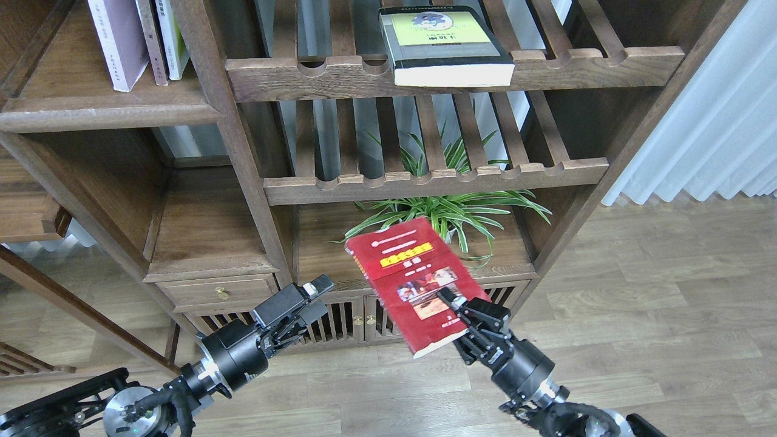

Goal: Organize books on shelf
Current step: 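Hold the red book between both grippers below the shelf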

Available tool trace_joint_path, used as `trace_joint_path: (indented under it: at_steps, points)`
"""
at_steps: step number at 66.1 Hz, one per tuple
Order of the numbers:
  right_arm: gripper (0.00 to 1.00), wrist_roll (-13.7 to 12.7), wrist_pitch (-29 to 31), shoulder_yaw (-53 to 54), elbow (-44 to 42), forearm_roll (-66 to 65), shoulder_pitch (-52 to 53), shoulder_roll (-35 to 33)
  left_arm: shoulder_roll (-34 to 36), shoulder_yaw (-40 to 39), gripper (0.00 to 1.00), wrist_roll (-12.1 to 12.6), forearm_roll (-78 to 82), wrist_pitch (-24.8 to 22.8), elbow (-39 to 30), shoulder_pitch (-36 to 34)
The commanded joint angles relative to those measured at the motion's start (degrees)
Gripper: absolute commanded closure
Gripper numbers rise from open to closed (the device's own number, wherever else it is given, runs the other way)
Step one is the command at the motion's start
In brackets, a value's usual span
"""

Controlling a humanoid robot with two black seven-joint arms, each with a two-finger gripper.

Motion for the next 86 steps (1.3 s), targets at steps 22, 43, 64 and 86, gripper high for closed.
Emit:
trace_joint_path:
  at_steps: [22,43,64,86]
  points:
    - [0.92,-0.01,-0.01,0.03,4.02,-4.6,-3.2,4.7,-2.05,2.83,0.0,0.0,0.29,0.0,0.16,0.57]
    - [0.91,-0.01,-0.01,0.74,3.75,-6.88,-4.08,7.34,-4.6,2.57,0.0,0.0,1.44,0.0,0.51,0.48]
    - [0.9,-0.01,-0.01,0.74,3.14,-6.97,-3.99,7.17,-4.69,1.86,0.0,-0.08,1.44,0.0,0.51,0.48]
    - [0.9,-0.01,-0.01,0.3,3.14,-7.41,-3.99,7.25,-4.69,1.78,0.02,-0.08,1.53,0.0,0.42,0.39]
